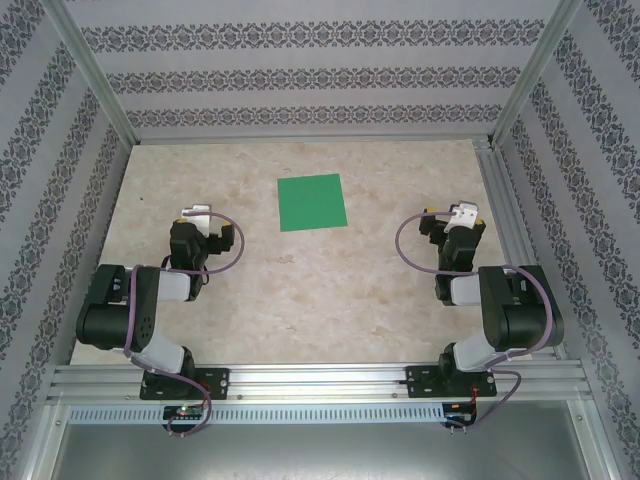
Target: Fold a paper plane with a square sheet of paper (pick it up from the middle)
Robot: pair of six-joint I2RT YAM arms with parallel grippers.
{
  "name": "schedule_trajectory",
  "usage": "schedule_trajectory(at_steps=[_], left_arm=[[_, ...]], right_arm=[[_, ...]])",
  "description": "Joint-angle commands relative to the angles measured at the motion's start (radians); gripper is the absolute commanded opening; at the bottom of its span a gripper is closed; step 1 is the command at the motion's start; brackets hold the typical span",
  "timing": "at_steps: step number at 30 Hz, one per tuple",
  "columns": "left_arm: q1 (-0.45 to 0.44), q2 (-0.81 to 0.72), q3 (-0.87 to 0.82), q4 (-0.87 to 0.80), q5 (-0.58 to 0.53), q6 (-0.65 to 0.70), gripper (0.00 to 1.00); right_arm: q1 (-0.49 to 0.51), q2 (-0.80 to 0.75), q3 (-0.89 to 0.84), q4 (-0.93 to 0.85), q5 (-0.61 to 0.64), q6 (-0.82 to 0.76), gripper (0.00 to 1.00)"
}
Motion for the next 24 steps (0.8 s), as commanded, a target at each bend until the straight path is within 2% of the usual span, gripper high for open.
schedule_trajectory(at_steps=[1, 24], left_arm=[[-0.008, 0.010, 0.018, 0.053, 0.017, 0.012, 1.00], [-0.007, 0.008, 0.018, 0.055, 0.017, 0.012, 1.00]], right_arm=[[0.009, 0.004, 0.003, 0.037, 0.015, -0.017, 0.98], [0.009, 0.007, -0.012, 0.070, 0.010, -0.019, 0.98]])
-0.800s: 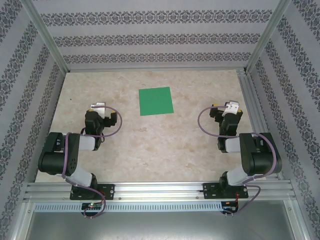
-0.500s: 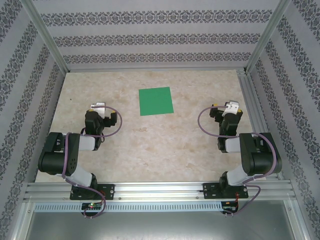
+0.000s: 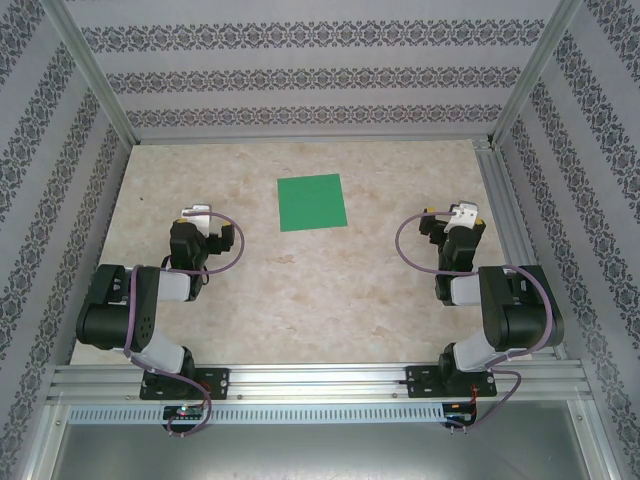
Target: Fold a paper plane with a square sheet of paper (pick it up from the middle)
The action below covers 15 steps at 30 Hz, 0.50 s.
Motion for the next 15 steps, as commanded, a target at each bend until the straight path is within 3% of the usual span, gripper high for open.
schedule_trajectory(at_steps=[1, 3, 6, 10, 12, 15], left_arm=[[-0.007, 0.006, 0.015, 0.060, 0.013, 0.012, 1.00], [-0.008, -0.024, 0.040, -0.013, -0.013, 0.000, 1.00], [-0.008, -0.097, 0.149, -0.278, -0.032, 0.006, 1.00], [-0.008, -0.155, 0.194, -0.392, -0.071, -0.039, 1.00], [-0.008, -0.192, 0.212, -0.447, -0.069, -0.081, 1.00], [-0.008, -0.263, 0.261, -0.570, -0.066, -0.162, 1.00]], right_arm=[[0.009, 0.005, -0.023, 0.089, 0.006, -0.021, 0.98], [0.013, -0.016, -0.033, 0.090, 0.010, -0.026, 0.98], [0.032, -0.078, -0.039, 0.051, 0.043, -0.042, 0.98], [0.104, -0.205, -0.012, -0.095, 0.147, -0.100, 0.98], [0.140, -0.275, 0.014, -0.210, 0.196, -0.100, 0.98], [0.155, -0.380, 0.166, -0.587, 0.232, 0.078, 0.98]])
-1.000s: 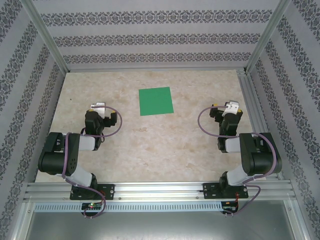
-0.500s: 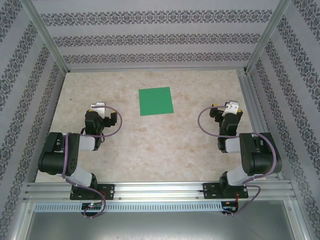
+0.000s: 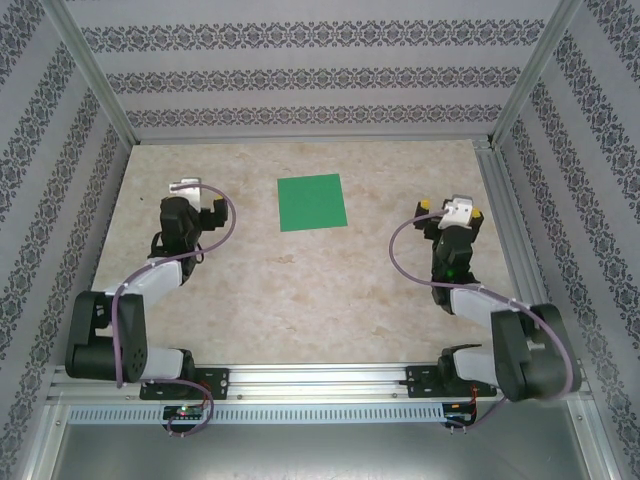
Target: Fold a paper plane with a square sheet of paper (pick it up from the middle)
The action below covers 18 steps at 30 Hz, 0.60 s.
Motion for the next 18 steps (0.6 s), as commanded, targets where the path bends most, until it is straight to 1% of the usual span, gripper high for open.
schedule_trajectory(at_steps=[1, 2, 3, 5, 7, 9, 12, 15, 18], left_arm=[[-0.008, -0.079, 0.060, -0.220, -0.008, -0.128, 1.00], [-0.008, -0.102, 0.083, -0.276, -0.008, -0.167, 1.00], [-0.008, -0.119, 0.107, -0.329, 0.005, -0.192, 1.00], [-0.008, -0.145, 0.165, -0.439, 0.043, -0.239, 1.00], [-0.007, -0.154, 0.216, -0.524, 0.078, -0.271, 1.00], [-0.008, -0.157, 0.269, -0.605, 0.097, -0.290, 1.00], [-0.008, -0.160, 0.314, -0.682, 0.128, -0.330, 1.00], [-0.008, -0.176, 0.323, -0.699, 0.181, -0.347, 1.00], [-0.008, -0.185, 0.332, -0.731, 0.197, -0.345, 1.00]], right_arm=[[0.011, -0.091, 0.177, -0.471, 0.079, 0.198, 0.98], [0.010, -0.095, 0.233, -0.612, 0.072, 0.279, 0.98], [0.012, -0.089, 0.285, -0.708, 0.055, 0.329, 0.98], [0.019, -0.057, 0.368, -0.842, -0.006, 0.390, 0.98], [0.038, -0.009, 0.429, -0.905, -0.072, 0.406, 0.98], [0.077, 0.047, 0.482, -0.940, -0.098, 0.431, 0.98], [0.168, 0.155, 0.578, -0.982, -0.094, 0.469, 0.98], [0.273, 0.295, 0.691, -1.013, -0.073, 0.473, 0.98], [0.366, 0.459, 0.829, -1.058, -0.069, 0.480, 0.98]])
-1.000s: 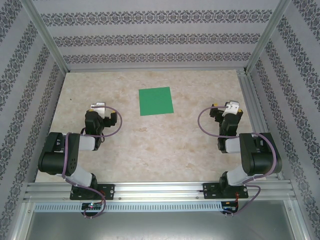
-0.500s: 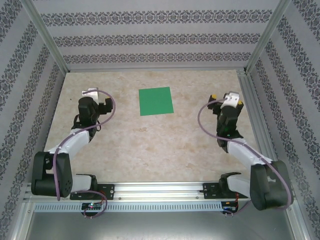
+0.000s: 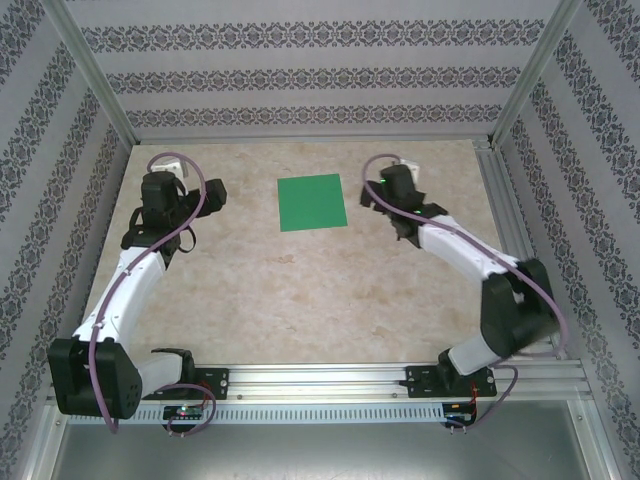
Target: Fold a paper plane with a square sheet of paper (pick it up from the middle)
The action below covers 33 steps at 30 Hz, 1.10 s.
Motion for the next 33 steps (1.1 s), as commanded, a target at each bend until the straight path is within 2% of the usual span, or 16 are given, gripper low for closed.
schedule_trajectory(at_steps=[1, 7, 12, 20, 28, 33], left_arm=[[-0.007, -0.021, 0.036, -0.112, 0.048, -0.032, 1.00], [-0.008, 0.010, 0.061, -0.160, 0.063, -0.011, 1.00], [-0.008, 0.014, 0.059, -0.154, 0.065, -0.008, 1.00], [-0.007, 0.024, 0.061, -0.164, 0.056, -0.004, 1.00], [-0.007, 0.029, 0.064, -0.169, 0.053, -0.002, 1.00], [-0.007, 0.029, 0.062, -0.172, 0.050, -0.002, 1.00]], right_arm=[[0.093, 0.144, 0.146, -0.093, -0.005, 0.038, 0.98], [0.167, 0.396, 0.380, -0.115, -0.109, 0.053, 0.96], [0.170, 0.558, 0.535, -0.127, -0.172, 0.079, 0.91], [0.168, 0.743, 0.732, -0.264, -0.224, 0.092, 0.91], [0.146, 0.735, 0.668, -0.385, -0.259, 0.094, 0.92], [0.134, 0.613, 0.453, -0.412, -0.282, 0.065, 0.92]])
